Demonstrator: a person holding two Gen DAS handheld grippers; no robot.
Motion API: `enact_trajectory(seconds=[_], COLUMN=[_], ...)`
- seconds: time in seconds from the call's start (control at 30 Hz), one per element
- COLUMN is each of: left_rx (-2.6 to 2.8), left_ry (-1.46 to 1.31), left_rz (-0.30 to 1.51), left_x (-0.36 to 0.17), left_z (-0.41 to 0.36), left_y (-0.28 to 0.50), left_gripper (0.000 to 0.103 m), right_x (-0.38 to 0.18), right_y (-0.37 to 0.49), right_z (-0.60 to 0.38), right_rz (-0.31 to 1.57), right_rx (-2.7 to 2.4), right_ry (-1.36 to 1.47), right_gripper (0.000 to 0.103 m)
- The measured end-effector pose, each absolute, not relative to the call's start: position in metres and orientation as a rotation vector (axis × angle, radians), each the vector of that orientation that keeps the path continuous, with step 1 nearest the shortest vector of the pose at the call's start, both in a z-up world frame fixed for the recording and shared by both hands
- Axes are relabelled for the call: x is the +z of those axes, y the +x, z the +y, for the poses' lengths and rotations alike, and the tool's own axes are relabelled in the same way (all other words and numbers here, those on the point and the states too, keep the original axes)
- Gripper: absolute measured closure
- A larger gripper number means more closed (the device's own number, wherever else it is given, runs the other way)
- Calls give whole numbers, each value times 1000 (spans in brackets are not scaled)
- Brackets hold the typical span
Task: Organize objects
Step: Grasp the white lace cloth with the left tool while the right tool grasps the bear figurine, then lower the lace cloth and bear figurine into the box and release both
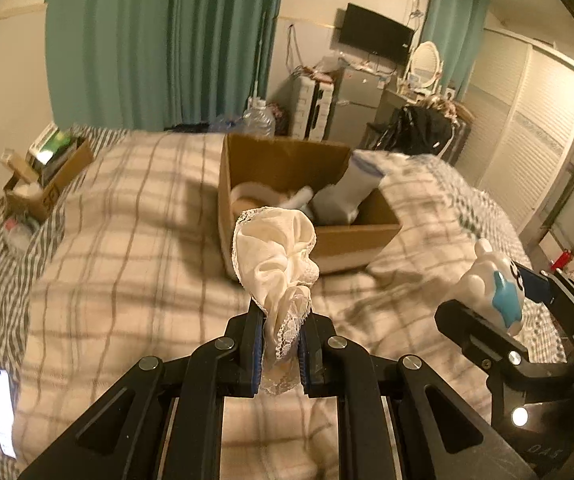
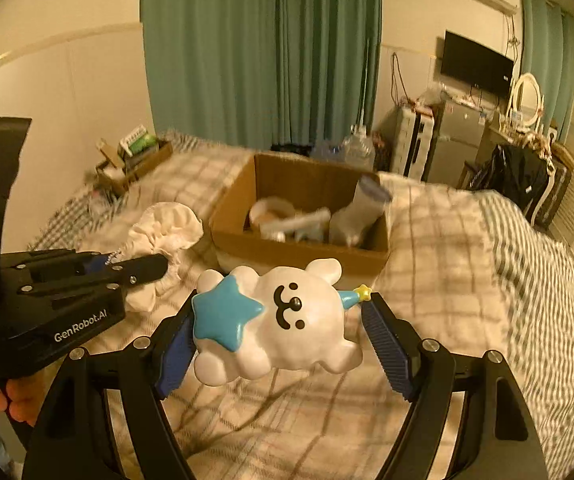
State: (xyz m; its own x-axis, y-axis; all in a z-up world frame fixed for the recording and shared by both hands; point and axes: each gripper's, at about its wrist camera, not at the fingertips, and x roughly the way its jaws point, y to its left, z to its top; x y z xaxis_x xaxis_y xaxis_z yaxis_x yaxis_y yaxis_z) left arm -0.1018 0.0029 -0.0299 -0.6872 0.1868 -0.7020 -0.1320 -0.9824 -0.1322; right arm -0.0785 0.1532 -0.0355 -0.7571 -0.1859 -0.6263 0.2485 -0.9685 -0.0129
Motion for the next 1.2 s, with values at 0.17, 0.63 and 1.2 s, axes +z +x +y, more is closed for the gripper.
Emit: enact_trajectory(seconds=[0.17, 0.63, 1.2], left_rx=[2737, 2785, 2726], left_ry=[-1101, -1040, -1167], left_rz=[-114, -80, -17], left_x=[-6, 23, -49], left_z=[4, 3, 19], left_y=[-125, -228, -315], left_gripper=[89, 89, 89], right_x=[-3, 45, -34], right_y=[-97, -203, -339], right_z=[157, 156, 156], right_rz=[192, 221, 175], right_rx=[-2779, -2820, -2767], right_ry=[887, 776, 1036], right_gripper=[25, 25, 26])
